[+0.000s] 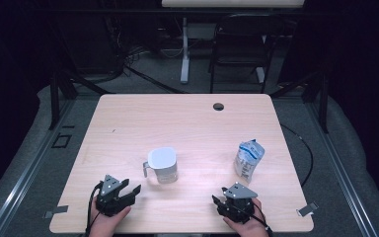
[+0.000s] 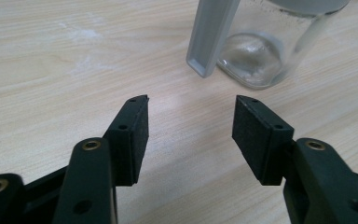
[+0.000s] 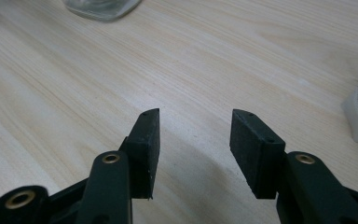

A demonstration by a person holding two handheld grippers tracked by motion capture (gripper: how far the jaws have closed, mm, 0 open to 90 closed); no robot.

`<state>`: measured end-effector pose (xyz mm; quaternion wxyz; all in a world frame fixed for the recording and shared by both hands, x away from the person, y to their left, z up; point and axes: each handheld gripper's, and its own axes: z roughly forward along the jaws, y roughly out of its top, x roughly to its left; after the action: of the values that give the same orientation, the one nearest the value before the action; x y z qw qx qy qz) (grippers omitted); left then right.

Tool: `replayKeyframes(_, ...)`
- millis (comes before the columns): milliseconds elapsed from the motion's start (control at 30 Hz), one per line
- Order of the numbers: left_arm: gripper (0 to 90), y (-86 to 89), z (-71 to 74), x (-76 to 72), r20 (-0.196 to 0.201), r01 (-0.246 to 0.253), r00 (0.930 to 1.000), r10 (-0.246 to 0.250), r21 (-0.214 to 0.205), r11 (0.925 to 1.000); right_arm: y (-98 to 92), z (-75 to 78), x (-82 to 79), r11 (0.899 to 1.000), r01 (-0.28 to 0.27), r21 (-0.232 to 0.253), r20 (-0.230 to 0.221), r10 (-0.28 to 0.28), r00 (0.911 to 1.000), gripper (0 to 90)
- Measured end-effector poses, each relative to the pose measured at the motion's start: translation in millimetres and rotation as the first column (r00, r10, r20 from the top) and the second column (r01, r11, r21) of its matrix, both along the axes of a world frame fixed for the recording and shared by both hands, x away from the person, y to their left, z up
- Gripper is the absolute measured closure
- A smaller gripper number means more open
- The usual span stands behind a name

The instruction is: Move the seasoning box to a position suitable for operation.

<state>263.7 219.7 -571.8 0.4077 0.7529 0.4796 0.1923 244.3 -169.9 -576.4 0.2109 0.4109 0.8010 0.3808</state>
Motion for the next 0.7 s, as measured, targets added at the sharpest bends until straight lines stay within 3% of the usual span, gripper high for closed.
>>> replayKeyframes(100,47.8,2.0,1.5,-0.4,0.001,-0.005,1.0000,0.005,-0.002,1.0000,2.8,1.2,-2.0,1.000,0.015,0.003,-0.028,-0.015,0.9995,53.1)
replayKeyframes(200,50.9,4.0,2.7,0.9,-0.010,-0.010,0.9999,0.010,-0.019,0.9998,5.3,2.3,-4.1,1.000,0.012,-0.012,-0.029,-0.013,0.9995,53.0)
replayKeyframes(300,50.8,4.2,1.8,2.6,-0.026,-0.001,0.9997,0.000,-0.035,0.9994,5.3,3.7,-2.9,1.000,0.017,0.016,-0.051,-0.016,0.9986,53.0)
replayKeyframes(500,50.7,2.4,2.7,4.6,-0.054,0.023,0.9983,-0.024,-0.017,0.9996,0.8,4.2,0.4,1.000,0.007,0.012,-0.090,-0.006,0.9959,54.2)
replayKeyframes(567,50.8,2.8,4.1,3.8,-0.053,0.023,0.9983,-0.024,-0.026,0.9994,-0.1,4.4,2.2,0.999,0.012,0.033,-0.120,-0.008,0.9928,50.3)
replayKeyframes(700,50.7,3.2,7.2,3.7,-0.050,0.025,0.9984,-0.027,-0.040,0.9989,-1.1,7.8,0.8,0.999,0.022,0.042,-0.116,-0.017,0.9931,47.3)
